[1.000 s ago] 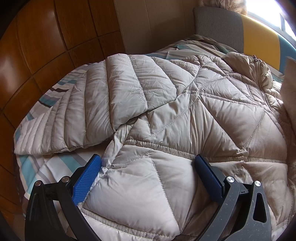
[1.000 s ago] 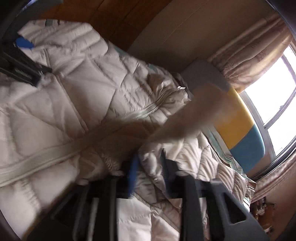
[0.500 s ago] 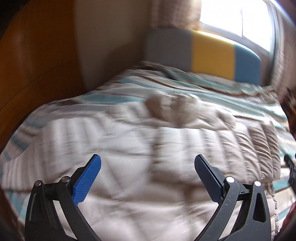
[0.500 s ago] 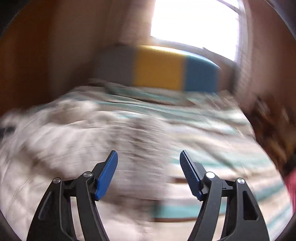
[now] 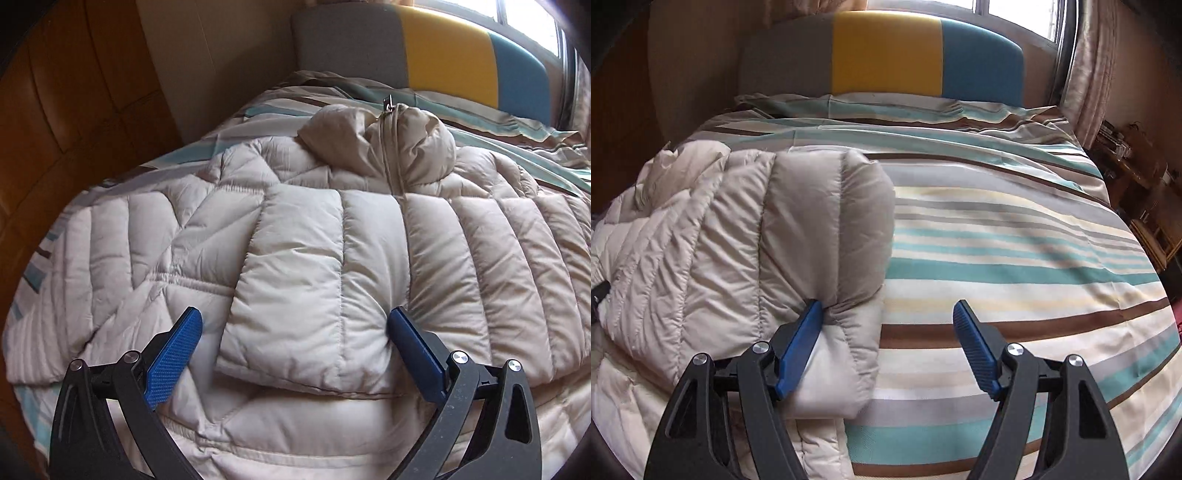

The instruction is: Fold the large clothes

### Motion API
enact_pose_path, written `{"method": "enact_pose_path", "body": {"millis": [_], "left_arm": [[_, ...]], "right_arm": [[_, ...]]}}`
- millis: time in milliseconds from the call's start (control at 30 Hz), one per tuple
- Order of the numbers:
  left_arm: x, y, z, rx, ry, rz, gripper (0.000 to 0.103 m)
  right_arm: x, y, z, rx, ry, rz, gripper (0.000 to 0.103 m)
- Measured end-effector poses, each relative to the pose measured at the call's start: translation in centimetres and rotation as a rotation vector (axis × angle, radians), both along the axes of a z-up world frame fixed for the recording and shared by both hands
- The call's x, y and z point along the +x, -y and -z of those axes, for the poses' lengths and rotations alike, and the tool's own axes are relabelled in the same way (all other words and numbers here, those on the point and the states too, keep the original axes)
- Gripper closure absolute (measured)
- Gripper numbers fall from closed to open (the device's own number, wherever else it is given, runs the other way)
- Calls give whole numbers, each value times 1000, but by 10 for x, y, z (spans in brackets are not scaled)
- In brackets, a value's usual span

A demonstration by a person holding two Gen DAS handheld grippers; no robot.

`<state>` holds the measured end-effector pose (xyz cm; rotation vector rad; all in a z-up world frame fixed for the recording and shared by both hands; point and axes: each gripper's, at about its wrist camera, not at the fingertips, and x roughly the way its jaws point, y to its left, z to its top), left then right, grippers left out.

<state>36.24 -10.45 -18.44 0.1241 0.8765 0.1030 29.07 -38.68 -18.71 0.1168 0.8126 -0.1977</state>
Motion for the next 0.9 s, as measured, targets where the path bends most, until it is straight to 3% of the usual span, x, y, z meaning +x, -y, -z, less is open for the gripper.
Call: {"method": "enact_pose_path", "body": {"millis": [67,167,233,333,467,567,767,900], "left_arm": [[-1,0,6,-14,4,-4,3],[-1,-1,8,-14,-6,-8,3],[2,-2,8,-16,-1,-8,3],[0,-4,8,-32,2,-11,3],[-3,-3,10,-26,4,-12,3],[-2,0,11,-25,0,-8,3],[3,-5,15,-49,-9,-9,3],[4,-6,15,-47,-8,-10,3]], "right_arm": [[-17,11,-26,77,117,38,30],[-3,2,-42,110,159,14,35],[23,-7,-41,133,138,-18,55],[60,-15,-17,191,75,-34,69],[88,-16,21,202,-24,-3,70],[91,-12,31,213,-18,-3,69],[82,-4,25,248,5,3,68],[39,3,-3,298,73,31,58]]}}
